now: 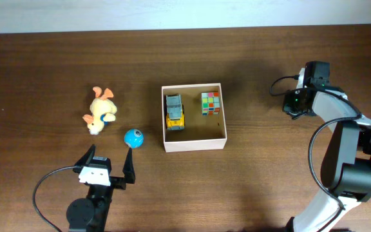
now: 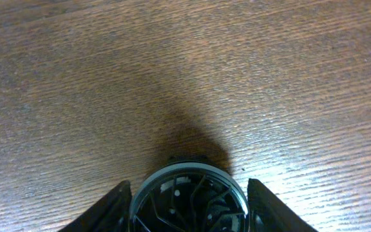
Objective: Pack container
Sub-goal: 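Carry the black puck left and lower it into the box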
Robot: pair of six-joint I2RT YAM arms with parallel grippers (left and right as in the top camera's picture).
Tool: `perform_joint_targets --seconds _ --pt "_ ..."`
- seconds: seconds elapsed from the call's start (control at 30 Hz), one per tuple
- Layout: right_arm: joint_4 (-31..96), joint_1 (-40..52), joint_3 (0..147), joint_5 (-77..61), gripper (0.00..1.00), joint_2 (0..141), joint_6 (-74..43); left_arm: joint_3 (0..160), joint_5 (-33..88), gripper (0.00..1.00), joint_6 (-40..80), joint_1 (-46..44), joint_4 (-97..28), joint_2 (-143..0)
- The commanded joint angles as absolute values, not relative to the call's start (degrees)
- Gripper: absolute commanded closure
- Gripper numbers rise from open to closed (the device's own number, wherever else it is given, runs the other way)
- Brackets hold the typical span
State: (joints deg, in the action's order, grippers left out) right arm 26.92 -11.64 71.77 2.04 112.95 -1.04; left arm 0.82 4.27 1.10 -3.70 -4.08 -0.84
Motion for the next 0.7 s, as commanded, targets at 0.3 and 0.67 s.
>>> perform_joint_targets --seconds 0.3,0.67 --pt "26.74 -11.66 71.26 -1.85 0.56 113.84 -0.84 0.51 4.71 0.01 0.21 -3.42 -4.14 -0.30" --pt "29.15 -11.64 74.50 -8.84 0.56 113.82 -0.82 0.51 4.71 0.01 0.21 -3.42 -4.14 -0.30"
